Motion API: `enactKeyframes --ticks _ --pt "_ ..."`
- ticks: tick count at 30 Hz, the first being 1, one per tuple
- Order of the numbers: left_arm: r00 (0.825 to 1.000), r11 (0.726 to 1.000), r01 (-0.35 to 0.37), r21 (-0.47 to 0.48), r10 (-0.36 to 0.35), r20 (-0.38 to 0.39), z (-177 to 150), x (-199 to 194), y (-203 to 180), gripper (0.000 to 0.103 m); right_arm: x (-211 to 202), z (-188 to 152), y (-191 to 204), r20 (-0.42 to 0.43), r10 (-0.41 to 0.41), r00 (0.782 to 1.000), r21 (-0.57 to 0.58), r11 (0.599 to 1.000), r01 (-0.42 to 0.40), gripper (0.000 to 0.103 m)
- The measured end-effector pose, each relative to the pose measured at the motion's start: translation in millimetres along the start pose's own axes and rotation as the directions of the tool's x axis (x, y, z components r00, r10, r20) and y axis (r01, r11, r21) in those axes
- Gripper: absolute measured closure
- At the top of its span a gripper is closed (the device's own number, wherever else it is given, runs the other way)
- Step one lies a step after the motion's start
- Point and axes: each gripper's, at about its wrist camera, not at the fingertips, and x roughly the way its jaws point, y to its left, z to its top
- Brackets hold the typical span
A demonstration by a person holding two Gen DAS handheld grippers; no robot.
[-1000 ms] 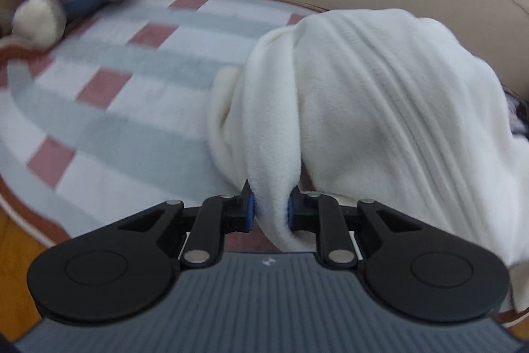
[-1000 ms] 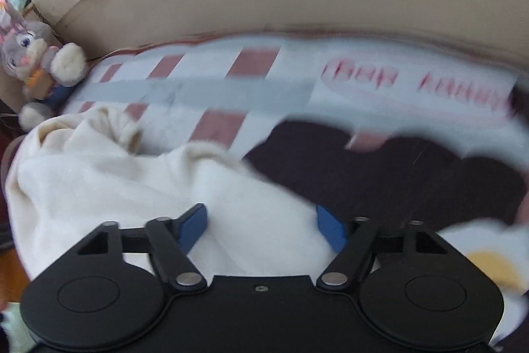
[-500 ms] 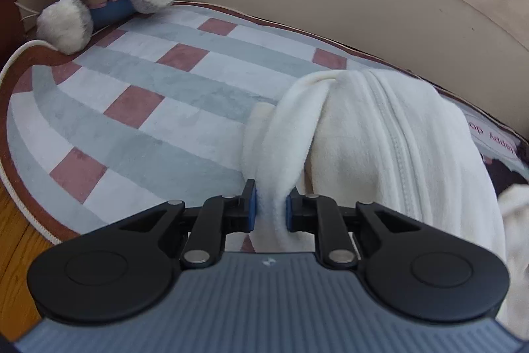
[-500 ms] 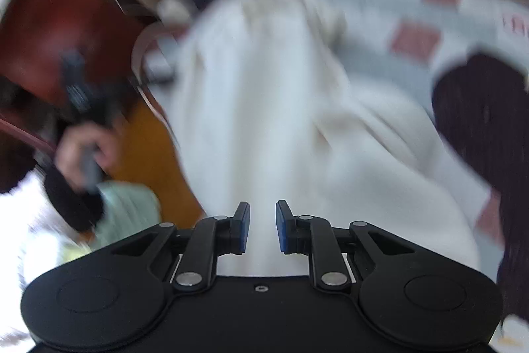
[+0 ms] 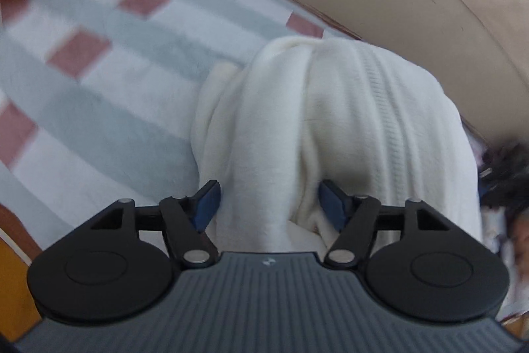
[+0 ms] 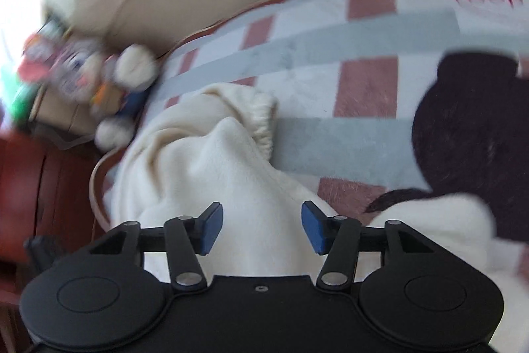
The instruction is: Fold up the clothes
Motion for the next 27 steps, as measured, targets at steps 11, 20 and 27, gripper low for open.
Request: enactKeyframes --ticks 11,20,27 --pt "0.982 0.976 0.172 -0.131 -0.16 0.099 -2.4 -58.3 -19.9 0.089 -16.7 -64.2 21.7 0.163 0.295 0.941 0.036 0.952 -0.305 0.095" --pt "0.974 0.882 0.131 0.453 -0.199 0.106 -30.2 -88.8 -128.4 0.087 -75.2 -64.2 23.7 0.209 0.497 0.842 -0.053 0.866 -0.498 0.096" --pt "0.977 0.856 -0.074 0.512 -0.04 0.208 -57.3 -69.7 -135.0 0.08 -102.6 -94.8 54.9 0.468 0.159 0.869 -0.441 0.895 0.074 0.071"
